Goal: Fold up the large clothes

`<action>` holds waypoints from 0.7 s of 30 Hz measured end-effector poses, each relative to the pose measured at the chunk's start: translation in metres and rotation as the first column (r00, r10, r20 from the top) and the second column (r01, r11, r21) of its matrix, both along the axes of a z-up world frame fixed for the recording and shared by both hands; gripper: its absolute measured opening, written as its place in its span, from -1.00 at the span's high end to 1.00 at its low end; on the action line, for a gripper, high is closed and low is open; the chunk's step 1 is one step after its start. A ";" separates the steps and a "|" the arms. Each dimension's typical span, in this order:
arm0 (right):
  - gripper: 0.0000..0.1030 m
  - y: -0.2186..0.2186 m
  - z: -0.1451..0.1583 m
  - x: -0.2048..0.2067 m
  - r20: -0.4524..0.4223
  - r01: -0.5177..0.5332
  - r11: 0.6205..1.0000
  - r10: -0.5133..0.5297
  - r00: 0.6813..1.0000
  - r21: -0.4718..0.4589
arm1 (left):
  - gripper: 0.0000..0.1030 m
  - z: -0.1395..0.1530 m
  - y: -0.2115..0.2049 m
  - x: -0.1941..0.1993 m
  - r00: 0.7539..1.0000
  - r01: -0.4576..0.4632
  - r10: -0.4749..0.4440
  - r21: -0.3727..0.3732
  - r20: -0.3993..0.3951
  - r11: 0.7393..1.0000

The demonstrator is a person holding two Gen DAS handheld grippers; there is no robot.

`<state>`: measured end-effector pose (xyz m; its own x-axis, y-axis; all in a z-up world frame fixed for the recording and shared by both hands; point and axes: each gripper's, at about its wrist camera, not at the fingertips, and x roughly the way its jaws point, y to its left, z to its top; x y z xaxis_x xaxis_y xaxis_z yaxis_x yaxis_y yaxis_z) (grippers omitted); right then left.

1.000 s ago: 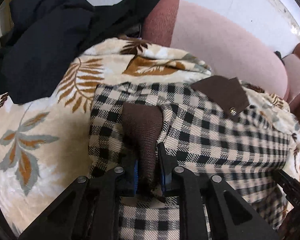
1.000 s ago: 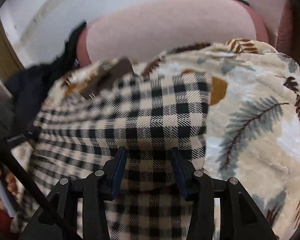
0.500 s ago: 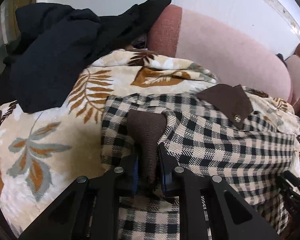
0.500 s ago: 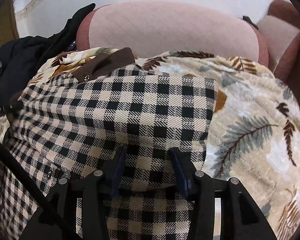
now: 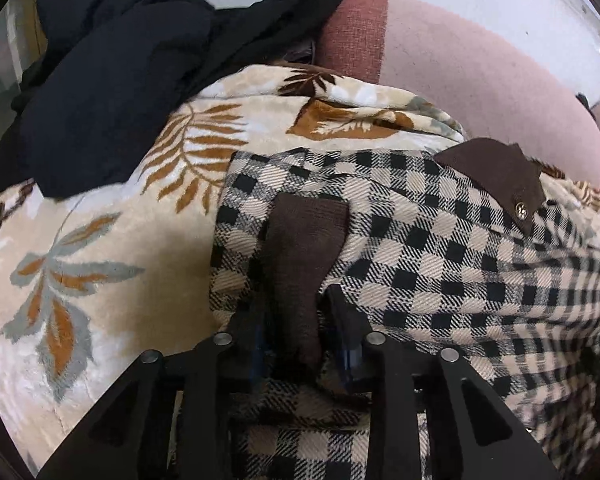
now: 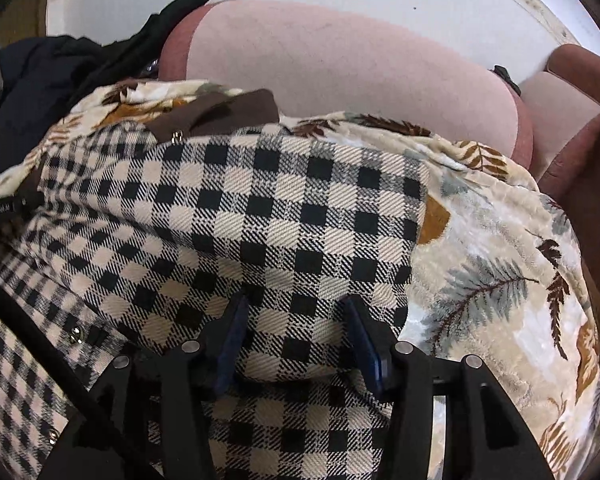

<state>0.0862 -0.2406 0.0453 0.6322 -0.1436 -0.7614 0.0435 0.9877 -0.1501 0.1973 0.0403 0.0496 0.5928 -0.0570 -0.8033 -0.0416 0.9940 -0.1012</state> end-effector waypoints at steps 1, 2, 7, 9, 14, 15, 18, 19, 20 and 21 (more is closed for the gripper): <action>-0.10 -0.001 0.001 -0.001 0.001 -0.001 1.000 0.001 1.000 0.003 | 0.40 0.003 0.004 -0.002 1.000 -0.010 0.010 -0.013 -0.006 1.000; -0.10 -0.003 0.003 -0.002 0.002 0.003 1.000 -0.003 1.000 0.011 | 0.33 0.010 0.010 -0.007 1.000 -0.022 0.022 -0.029 -0.006 0.999; -0.13 -0.027 0.026 -0.019 0.040 0.065 0.993 -0.069 0.997 0.096 | 0.14 0.044 0.036 -0.044 0.997 -0.062 0.062 -0.006 0.053 0.998; -0.16 -0.039 0.036 -0.031 0.053 0.091 0.985 -0.100 0.994 0.143 | 0.06 0.054 0.050 -0.063 0.995 -0.071 0.071 0.007 0.068 0.997; -0.16 -0.066 0.044 -0.069 0.043 0.131 0.955 -0.147 0.988 0.264 | -0.08 0.053 0.080 -0.121 0.996 -0.059 0.058 0.008 0.062 0.998; -0.16 -0.071 0.042 -0.080 0.032 0.139 0.948 -0.155 0.987 0.288 | -0.08 0.049 0.082 -0.131 0.997 -0.049 0.049 0.004 0.054 0.999; -0.16 -0.084 0.031 -0.109 -0.019 0.165 0.926 -0.169 0.985 0.339 | -0.08 0.030 0.086 -0.165 1.000 -0.007 0.007 -0.022 0.011 1.000; -0.16 -0.087 0.028 -0.116 -0.029 0.172 0.922 -0.173 0.985 0.347 | -0.08 0.025 0.087 -0.173 1.000 0.004 -0.004 -0.032 0.000 0.999; -0.16 -0.091 0.023 -0.127 -0.040 0.184 0.916 -0.182 0.982 0.357 | -0.08 0.018 0.088 -0.186 1.000 0.019 -0.020 -0.050 -0.018 0.999; -0.16 -0.096 0.019 -0.138 -0.051 0.202 0.906 -0.197 0.979 0.373 | -0.08 0.013 0.088 -0.193 0.999 0.025 -0.027 -0.061 -0.028 0.998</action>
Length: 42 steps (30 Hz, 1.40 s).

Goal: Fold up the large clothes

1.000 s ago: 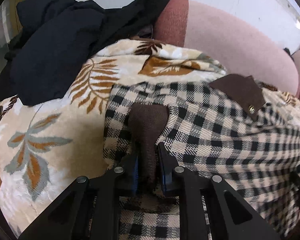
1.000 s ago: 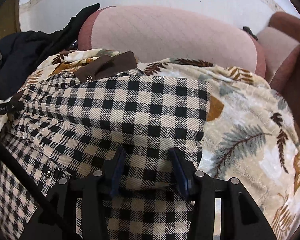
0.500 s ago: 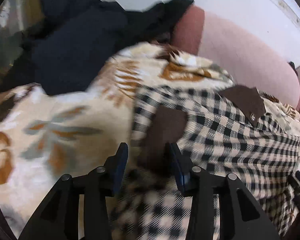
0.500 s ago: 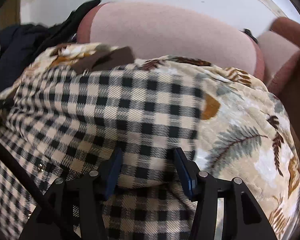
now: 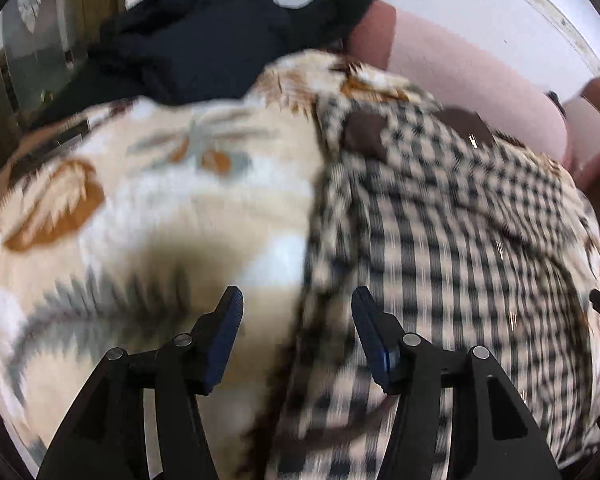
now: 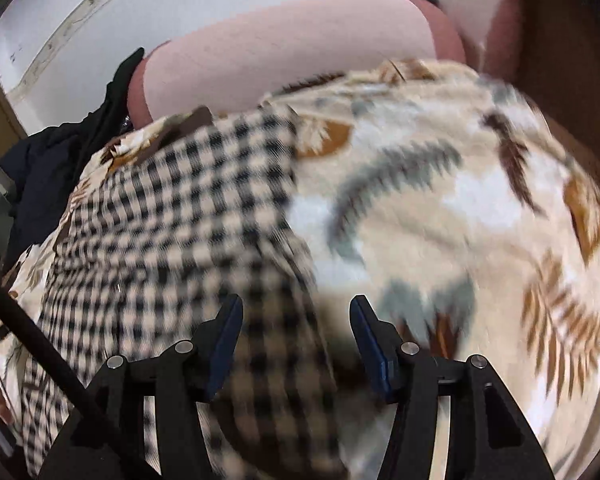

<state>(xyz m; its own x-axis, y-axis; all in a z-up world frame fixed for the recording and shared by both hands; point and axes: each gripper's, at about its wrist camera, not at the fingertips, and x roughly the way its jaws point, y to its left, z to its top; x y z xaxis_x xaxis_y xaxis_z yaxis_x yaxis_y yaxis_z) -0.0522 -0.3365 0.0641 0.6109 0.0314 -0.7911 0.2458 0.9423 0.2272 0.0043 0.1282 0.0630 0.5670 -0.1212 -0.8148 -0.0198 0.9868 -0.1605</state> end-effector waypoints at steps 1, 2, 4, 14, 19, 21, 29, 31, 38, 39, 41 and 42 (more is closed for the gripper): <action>-0.16 -0.004 -0.004 -0.009 -0.005 0.012 1.000 -0.011 1.000 0.023 | -0.08 -0.004 0.001 -0.006 1.000 0.004 -0.004 -0.013 -0.011 1.000; -0.17 -0.009 -0.009 -0.020 -0.013 0.026 0.997 -0.025 1.000 0.067 | -0.08 -0.009 0.002 -0.014 1.000 0.008 -0.008 -0.038 -0.024 0.999; -0.17 -0.017 -0.017 -0.037 -0.020 0.046 0.987 -0.044 0.999 0.157 | -0.08 -0.016 0.003 -0.024 0.999 0.019 -0.022 -0.083 -0.042 0.996; -0.18 0.002 -0.045 -0.091 -0.046 0.040 0.926 -0.025 0.999 0.374 | -0.07 -0.023 -0.003 -0.071 0.986 0.130 -0.149 -0.209 -0.079 0.969; -0.18 0.007 -0.051 -0.123 -0.024 0.023 0.886 -0.013 1.000 0.464 | -0.06 -0.024 0.007 -0.095 0.982 0.132 -0.168 -0.313 -0.090 0.941; -0.18 0.007 -0.055 -0.136 -0.011 0.016 0.855 -0.012 1.000 0.518 | -0.06 -0.026 0.012 -0.105 0.982 0.120 -0.163 -0.362 -0.091 0.924; -0.17 0.013 -0.072 -0.175 0.043 -0.010 0.742 -0.026 0.999 0.670 | -0.08 -0.028 0.006 -0.142 0.982 0.163 -0.186 -0.344 -0.033 0.925; -0.17 0.018 -0.074 -0.180 0.052 -0.022 0.735 -0.018 0.998 0.677 | -0.22 -0.027 0.003 -0.146 0.981 0.171 -0.192 -0.346 -0.029 0.923; -0.01 0.032 -0.071 -0.186 0.077 -0.065 0.761 0.020 0.997 0.645 | -0.24 -0.028 -0.002 -0.156 0.978 0.192 -0.208 -0.363 -0.006 0.912; 0.09 0.032 -0.072 -0.186 0.084 -0.072 0.750 0.022 0.996 0.657 | -0.08 -0.029 -0.002 -0.158 0.978 0.192 -0.206 -0.364 -0.002 0.911; 0.15 0.033 -0.074 -0.185 0.091 -0.073 0.740 0.017 0.996 0.668 | 0.17 -0.032 0.003 -0.162 0.980 0.182 -0.196 -0.360 -0.005 0.915; 0.17 0.034 -0.077 -0.184 0.090 -0.069 0.738 0.011 0.996 0.672 | 0.18 -0.034 0.004 -0.163 0.981 0.178 -0.193 -0.368 -0.004 0.913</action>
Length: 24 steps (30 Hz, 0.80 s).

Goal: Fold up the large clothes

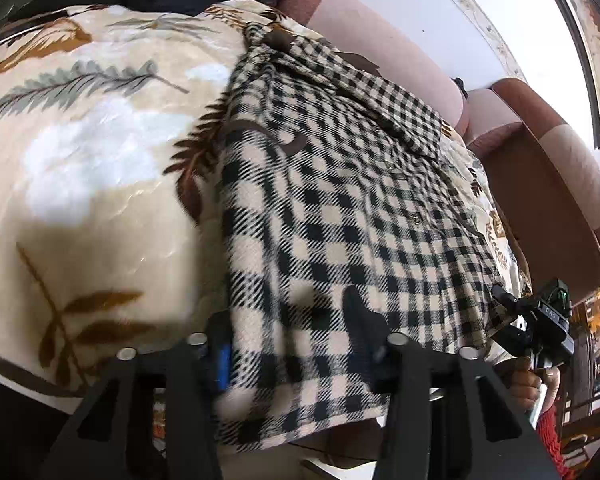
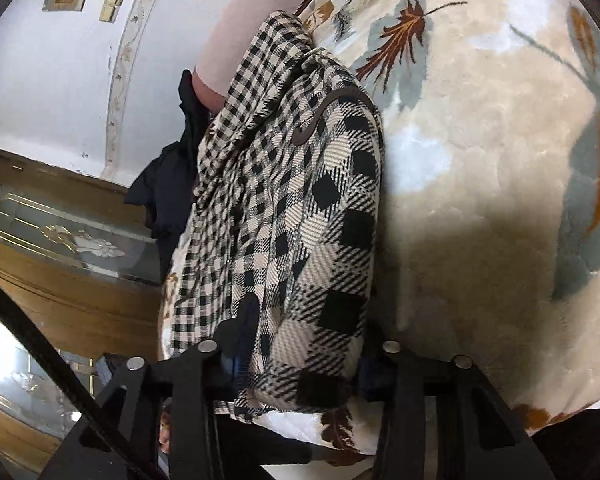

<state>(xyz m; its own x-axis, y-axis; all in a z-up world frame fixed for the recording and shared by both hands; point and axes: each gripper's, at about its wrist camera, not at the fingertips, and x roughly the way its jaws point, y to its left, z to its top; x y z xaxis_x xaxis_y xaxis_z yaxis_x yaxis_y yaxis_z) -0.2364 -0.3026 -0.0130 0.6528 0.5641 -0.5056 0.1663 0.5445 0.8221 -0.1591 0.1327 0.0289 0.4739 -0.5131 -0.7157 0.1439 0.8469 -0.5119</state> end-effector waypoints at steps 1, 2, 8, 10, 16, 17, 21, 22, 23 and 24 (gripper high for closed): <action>0.18 0.000 -0.003 0.001 -0.002 0.002 1.000 -0.002 1.000 0.009 | 0.18 -0.002 0.002 -0.001 1.000 -0.003 0.003 -0.013 -0.003 1.000; 0.18 0.000 -0.004 0.001 -0.002 0.004 1.000 -0.004 1.000 0.015 | 0.18 -0.003 0.004 -0.001 1.000 -0.008 0.008 -0.031 -0.005 0.999; 0.18 0.005 0.000 0.003 0.012 -0.014 0.999 0.015 1.000 -0.043 | -0.42 -0.005 0.002 0.002 1.000 0.016 -0.017 -0.128 -0.004 0.992; 0.18 0.010 0.002 0.006 0.015 -0.008 0.998 0.009 1.000 -0.058 | -0.52 -0.003 -0.004 0.002 1.000 0.023 -0.022 -0.111 0.007 0.994; 0.00 0.004 0.001 -0.002 0.023 0.037 0.999 -0.037 0.999 0.023 | -0.55 0.001 -0.021 -0.002 0.999 0.025 -0.025 -0.005 0.036 1.000; -0.12 0.000 -0.003 -0.003 0.023 0.055 0.996 -0.057 0.998 0.071 | -0.55 0.001 -0.021 -0.002 0.999 0.022 -0.022 -0.001 0.031 1.000; -0.12 0.003 0.001 0.003 0.019 0.067 0.997 -0.067 0.998 0.025 | 0.41 0.001 -0.022 0.002 1.000 -0.025 0.026 0.088 -0.001 0.996; -0.10 0.008 0.004 0.006 0.019 0.056 0.998 -0.055 0.998 -0.021 | 0.88 0.001 -0.022 0.003 0.999 -0.038 0.039 0.116 -0.007 0.992; 0.15 0.014 0.008 0.010 0.011 0.047 0.995 -0.046 0.999 -0.085 | 0.87 0.000 -0.018 0.004 0.998 -0.047 0.050 0.107 -0.028 0.993; 0.55 0.019 0.011 0.014 -0.011 0.040 0.988 -0.042 0.999 -0.148 | 0.88 0.001 -0.014 0.003 0.997 -0.062 0.066 0.090 -0.035 0.994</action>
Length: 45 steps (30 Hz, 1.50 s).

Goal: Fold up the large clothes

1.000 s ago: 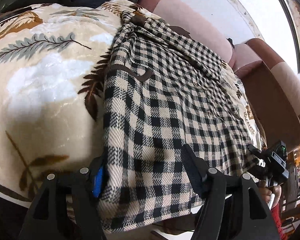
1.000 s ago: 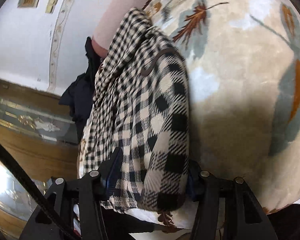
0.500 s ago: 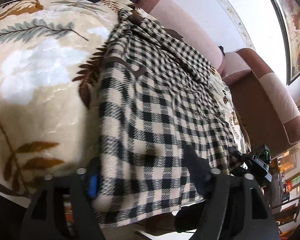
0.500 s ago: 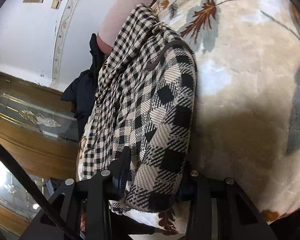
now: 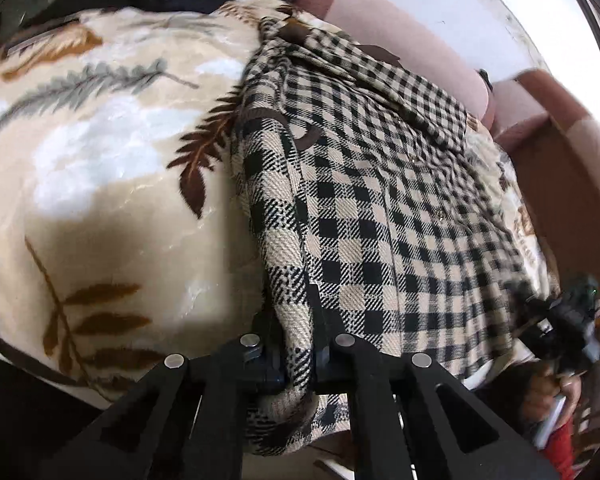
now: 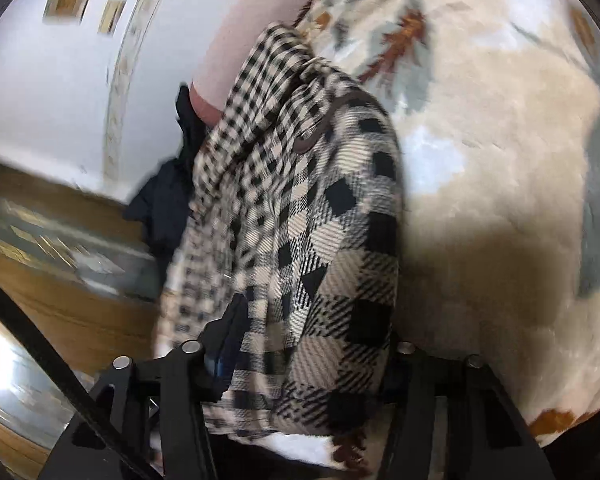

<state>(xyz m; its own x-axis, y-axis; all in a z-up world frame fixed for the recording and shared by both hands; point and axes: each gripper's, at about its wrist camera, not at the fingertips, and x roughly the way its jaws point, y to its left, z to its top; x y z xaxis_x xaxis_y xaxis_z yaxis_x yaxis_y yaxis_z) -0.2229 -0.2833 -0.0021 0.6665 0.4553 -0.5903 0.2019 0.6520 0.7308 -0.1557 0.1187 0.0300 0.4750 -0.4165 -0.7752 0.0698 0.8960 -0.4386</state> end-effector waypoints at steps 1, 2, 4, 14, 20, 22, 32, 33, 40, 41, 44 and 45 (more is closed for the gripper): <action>0.61 0.001 0.001 0.001 -0.011 -0.002 1.000 0.002 1.000 -0.026 | 0.88 0.002 0.003 -0.001 1.000 -0.014 0.014 -0.011 -0.005 1.000; 0.70 0.000 0.004 -0.001 -0.007 0.003 1.000 -0.003 1.000 -0.031 | 0.88 0.005 0.006 -0.003 1.000 -0.025 0.025 -0.020 -0.004 0.999; 0.75 -0.002 0.010 -0.007 0.007 0.010 1.000 -0.010 1.000 -0.024 | 0.88 0.013 0.010 -0.009 0.999 -0.031 0.031 -0.033 0.012 0.999; 0.79 -0.004 0.041 -0.066 0.063 -0.078 0.996 0.081 0.995 -0.043 | 0.88 0.045 0.020 -0.060 0.998 0.034 -0.030 -0.075 0.051 0.997; 0.78 0.003 0.044 -0.075 0.033 -0.137 0.983 0.142 0.989 -0.125 | 0.88 0.035 0.023 -0.068 0.998 0.055 -0.054 -0.060 0.017 0.997; 0.78 0.004 0.052 -0.065 0.039 -0.147 0.978 0.154 0.987 -0.148 | 0.88 0.038 0.024 -0.060 0.998 0.057 -0.057 -0.075 0.008 0.996; 0.78 0.014 0.116 0.025 0.129 -0.149 0.948 0.191 0.973 -0.281 | 0.88 0.083 0.019 0.015 0.994 0.047 -0.036 -0.108 0.101 0.993; 0.78 0.015 0.123 0.039 0.136 -0.143 0.946 0.189 0.972 -0.290 | 0.87 0.088 0.018 0.025 0.993 0.041 -0.029 -0.102 0.114 0.994; 0.78 0.013 0.144 0.123 0.147 -0.085 0.939 0.141 0.979 -0.334 | 0.87 0.111 0.008 0.126 0.987 -0.032 0.042 -0.063 0.156 0.997; 0.78 0.011 0.145 0.136 0.147 -0.070 0.938 0.127 0.981 -0.340 | 0.87 0.113 0.006 0.148 0.986 -0.050 0.058 -0.055 0.159 0.997; 0.78 0.001 0.142 0.177 0.141 -0.026 0.936 0.080 0.987 -0.350 | 0.87 0.113 0.006 0.194 0.982 -0.091 0.097 -0.047 0.161 0.995; 0.78 -0.003 0.138 0.192 0.134 -0.011 0.935 0.062 0.989 -0.354 | 0.87 0.111 0.007 0.206 0.982 -0.099 0.106 -0.050 0.156 0.994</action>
